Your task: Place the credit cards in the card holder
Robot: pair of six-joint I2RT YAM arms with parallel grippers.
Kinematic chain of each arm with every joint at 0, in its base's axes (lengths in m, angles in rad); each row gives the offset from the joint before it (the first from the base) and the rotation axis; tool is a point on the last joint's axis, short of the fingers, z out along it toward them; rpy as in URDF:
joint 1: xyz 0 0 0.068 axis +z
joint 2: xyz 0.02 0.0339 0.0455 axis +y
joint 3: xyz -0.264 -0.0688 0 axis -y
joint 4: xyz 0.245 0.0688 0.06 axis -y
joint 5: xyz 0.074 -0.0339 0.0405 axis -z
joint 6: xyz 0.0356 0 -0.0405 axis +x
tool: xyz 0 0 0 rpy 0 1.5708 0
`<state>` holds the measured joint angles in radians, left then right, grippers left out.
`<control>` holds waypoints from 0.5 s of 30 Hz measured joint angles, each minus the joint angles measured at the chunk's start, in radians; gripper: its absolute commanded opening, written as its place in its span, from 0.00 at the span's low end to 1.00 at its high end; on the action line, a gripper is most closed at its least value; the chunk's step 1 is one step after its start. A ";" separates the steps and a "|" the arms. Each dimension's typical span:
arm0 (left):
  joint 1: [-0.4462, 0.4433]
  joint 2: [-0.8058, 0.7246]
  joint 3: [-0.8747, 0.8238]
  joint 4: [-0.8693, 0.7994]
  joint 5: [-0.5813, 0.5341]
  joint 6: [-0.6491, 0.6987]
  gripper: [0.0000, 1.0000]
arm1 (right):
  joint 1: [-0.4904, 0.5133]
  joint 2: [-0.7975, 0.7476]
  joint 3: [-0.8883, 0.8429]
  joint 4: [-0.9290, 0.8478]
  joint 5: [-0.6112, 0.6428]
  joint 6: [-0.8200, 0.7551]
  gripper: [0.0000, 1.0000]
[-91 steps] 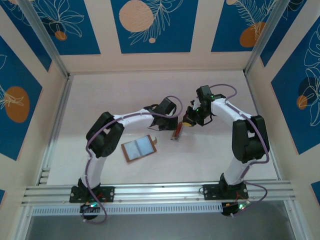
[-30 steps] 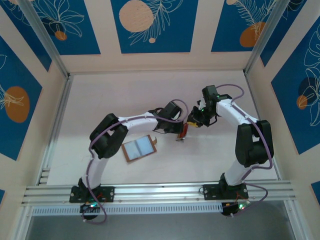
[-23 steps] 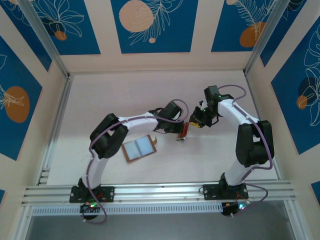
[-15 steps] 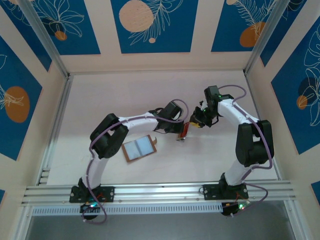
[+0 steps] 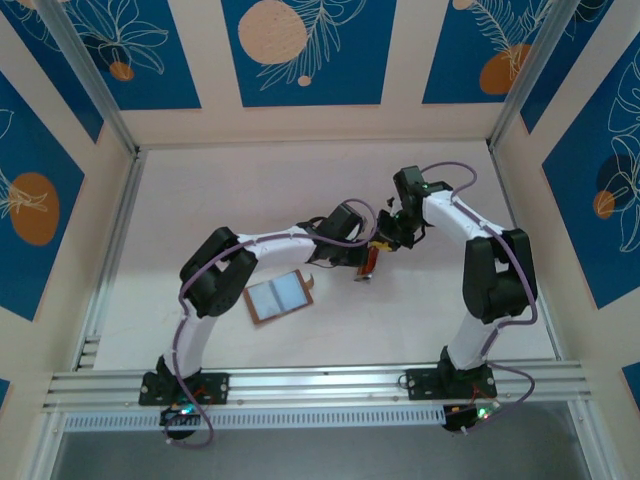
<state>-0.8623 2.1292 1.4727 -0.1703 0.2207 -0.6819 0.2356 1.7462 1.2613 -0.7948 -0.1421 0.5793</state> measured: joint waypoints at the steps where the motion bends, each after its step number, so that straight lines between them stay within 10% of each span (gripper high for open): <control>1: 0.000 0.000 0.000 0.000 0.000 0.000 0.07 | 0.001 0.005 0.002 -0.003 0.009 0.000 0.19; 15: 0.000 0.000 -0.007 0.014 0.000 -0.007 0.07 | 0.023 0.013 0.012 -0.037 0.095 -0.001 0.19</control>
<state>-0.8623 2.1292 1.4654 -0.1558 0.2207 -0.6891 0.2588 1.7592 1.2732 -0.8318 -0.0475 0.5785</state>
